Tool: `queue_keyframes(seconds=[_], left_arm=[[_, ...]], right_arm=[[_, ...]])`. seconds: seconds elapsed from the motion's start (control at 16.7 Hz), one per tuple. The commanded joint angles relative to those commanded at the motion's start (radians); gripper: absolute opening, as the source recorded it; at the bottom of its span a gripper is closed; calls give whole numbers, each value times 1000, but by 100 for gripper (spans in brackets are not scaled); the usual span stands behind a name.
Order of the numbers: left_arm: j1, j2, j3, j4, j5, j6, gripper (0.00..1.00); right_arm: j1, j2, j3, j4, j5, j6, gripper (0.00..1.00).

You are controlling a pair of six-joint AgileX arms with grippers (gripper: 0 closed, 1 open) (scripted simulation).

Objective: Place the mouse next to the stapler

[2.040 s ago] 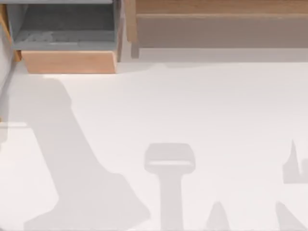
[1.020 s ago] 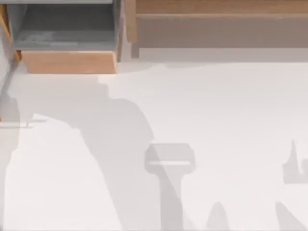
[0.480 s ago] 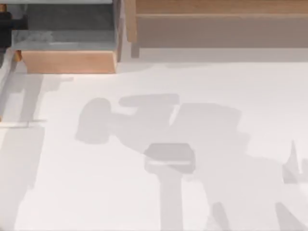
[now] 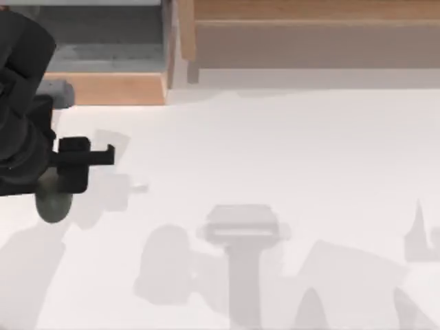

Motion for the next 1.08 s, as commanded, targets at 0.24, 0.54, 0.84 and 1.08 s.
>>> queue_keyframes(seconds=[0.24, 0.54, 0.84, 1.08], left_arm=[[-122, -144, -250, 24, -6, -108, 0], [-223, -261, -467, 35, -8, -199, 0], [-248, -289, -524, 36, -8, -222, 0], [-245, -285, -521, 35, -8, -219, 0]], right_arm=[[0, 0, 0, 0, 0, 0, 100], [0, 0, 0, 0, 0, 0, 100], [0, 0, 0, 0, 0, 0, 100], [0, 0, 0, 0, 0, 0, 100]])
